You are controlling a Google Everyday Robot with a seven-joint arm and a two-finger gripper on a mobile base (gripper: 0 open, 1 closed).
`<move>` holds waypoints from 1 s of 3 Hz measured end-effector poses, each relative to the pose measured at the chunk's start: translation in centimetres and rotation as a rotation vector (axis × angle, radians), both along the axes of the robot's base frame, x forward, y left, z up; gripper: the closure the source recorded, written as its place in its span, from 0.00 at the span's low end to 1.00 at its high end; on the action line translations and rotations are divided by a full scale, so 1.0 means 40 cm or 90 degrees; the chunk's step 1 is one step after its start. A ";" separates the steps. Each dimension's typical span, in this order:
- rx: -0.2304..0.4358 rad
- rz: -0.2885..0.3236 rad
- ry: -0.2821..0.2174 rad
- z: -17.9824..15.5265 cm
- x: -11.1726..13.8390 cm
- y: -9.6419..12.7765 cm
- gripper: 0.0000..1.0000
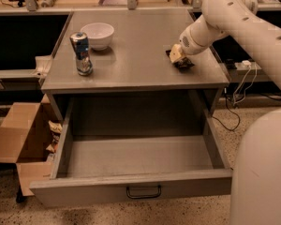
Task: Place rxbar chocolate into top drawer
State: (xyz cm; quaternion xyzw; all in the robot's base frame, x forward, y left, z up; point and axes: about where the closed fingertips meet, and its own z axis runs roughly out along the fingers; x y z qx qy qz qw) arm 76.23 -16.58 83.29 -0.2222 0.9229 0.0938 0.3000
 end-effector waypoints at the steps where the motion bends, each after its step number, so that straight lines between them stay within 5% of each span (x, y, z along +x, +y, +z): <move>1: 0.004 0.024 -0.042 0.055 -0.019 0.020 1.00; 3: 0.062 0.125 -0.182 0.242 -0.110 0.106 1.00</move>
Offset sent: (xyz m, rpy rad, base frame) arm -0.0463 0.0497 0.1295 0.0687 -0.3754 0.2018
